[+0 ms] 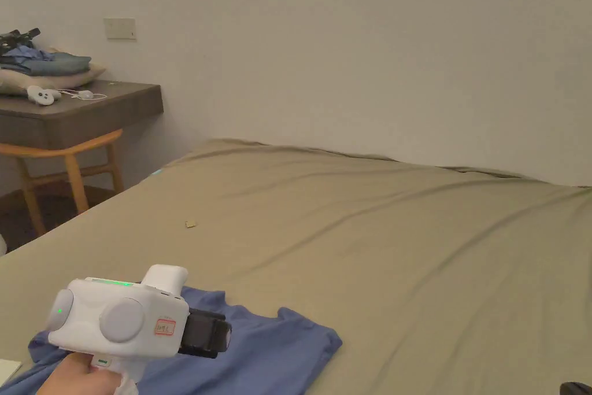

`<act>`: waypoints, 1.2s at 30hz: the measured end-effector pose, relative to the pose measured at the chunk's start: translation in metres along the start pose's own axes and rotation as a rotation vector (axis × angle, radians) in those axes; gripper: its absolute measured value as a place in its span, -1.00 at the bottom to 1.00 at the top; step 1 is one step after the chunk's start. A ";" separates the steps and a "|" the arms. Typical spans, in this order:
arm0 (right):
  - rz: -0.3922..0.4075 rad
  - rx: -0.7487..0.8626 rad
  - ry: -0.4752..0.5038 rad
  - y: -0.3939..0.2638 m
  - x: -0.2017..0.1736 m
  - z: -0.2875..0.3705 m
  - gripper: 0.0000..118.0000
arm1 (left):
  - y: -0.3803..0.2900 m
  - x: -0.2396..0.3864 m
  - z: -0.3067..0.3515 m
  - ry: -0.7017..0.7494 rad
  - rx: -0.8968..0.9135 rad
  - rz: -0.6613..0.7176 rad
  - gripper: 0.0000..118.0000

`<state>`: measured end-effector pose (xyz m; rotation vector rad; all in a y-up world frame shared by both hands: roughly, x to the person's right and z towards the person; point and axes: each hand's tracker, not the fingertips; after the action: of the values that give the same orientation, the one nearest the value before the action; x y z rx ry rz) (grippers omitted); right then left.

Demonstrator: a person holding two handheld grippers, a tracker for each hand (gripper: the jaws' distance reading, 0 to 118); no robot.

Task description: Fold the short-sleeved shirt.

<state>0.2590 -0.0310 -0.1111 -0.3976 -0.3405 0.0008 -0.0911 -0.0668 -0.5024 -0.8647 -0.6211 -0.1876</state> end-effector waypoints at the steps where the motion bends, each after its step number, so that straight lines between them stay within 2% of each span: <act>1: -0.018 -0.015 -0.015 -0.004 0.007 0.001 -0.91 | 0.003 0.000 -0.018 -0.020 -0.024 0.029 1.00; 6: -0.081 -0.076 -0.059 -0.024 0.025 0.010 -0.91 | -0.002 0.008 -0.095 -0.033 -0.136 0.066 1.00; 8: -0.086 -0.088 -0.073 -0.027 0.026 0.013 -0.91 | -0.016 0.026 -0.107 -0.017 -0.160 0.029 0.86; 9: -0.085 -0.090 -0.081 -0.028 0.027 0.014 -0.91 | -0.020 0.030 -0.114 0.002 -0.191 0.012 0.65; 11: -0.094 -0.088 -0.084 -0.028 0.031 0.017 -0.91 | -0.025 0.032 -0.125 0.059 -0.244 -0.010 0.07; 12: -0.102 -0.084 -0.091 -0.028 0.033 0.018 -0.91 | -0.028 0.034 -0.128 0.085 -0.246 -0.019 -0.03; 13: -0.110 -0.075 -0.099 -0.028 0.035 0.020 -0.91 | -0.027 0.034 -0.120 0.079 -0.168 -0.024 -0.42; 14: -0.110 -0.067 -0.114 -0.027 0.037 0.023 -0.91 | -0.022 0.032 -0.116 0.053 -0.166 0.010 -0.99; 17: -0.113 -0.052 -0.137 -0.026 0.047 0.030 -0.91 | -0.006 0.030 -0.090 -0.002 -0.031 0.128 -0.99; 19: -0.128 -0.048 -0.155 -0.026 0.055 0.035 -0.91 | 0.011 0.053 -0.062 0.008 0.049 0.100 -0.99; 24: -0.148 -0.035 -0.209 -0.029 0.079 0.048 -0.91 | 0.069 0.113 -0.009 -0.111 0.207 -0.039 -0.99; 29: -0.207 -0.018 -0.266 -0.032 0.098 0.077 -0.91 | 0.117 0.218 0.026 -0.357 0.325 -0.177 -0.99; 32: -0.209 -0.015 -0.317 -0.032 0.107 0.102 -0.91 | 0.129 0.298 0.032 -0.507 0.308 -0.284 -0.99; 36: -0.219 -0.008 -0.397 -0.038 0.120 0.139 -0.91 | 0.114 0.403 0.023 -0.659 0.251 -0.413 -0.99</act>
<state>0.3241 -0.0054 0.0624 -0.3653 -0.7749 -0.1375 0.2706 0.0607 -0.3317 -0.5343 -1.4111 -0.1898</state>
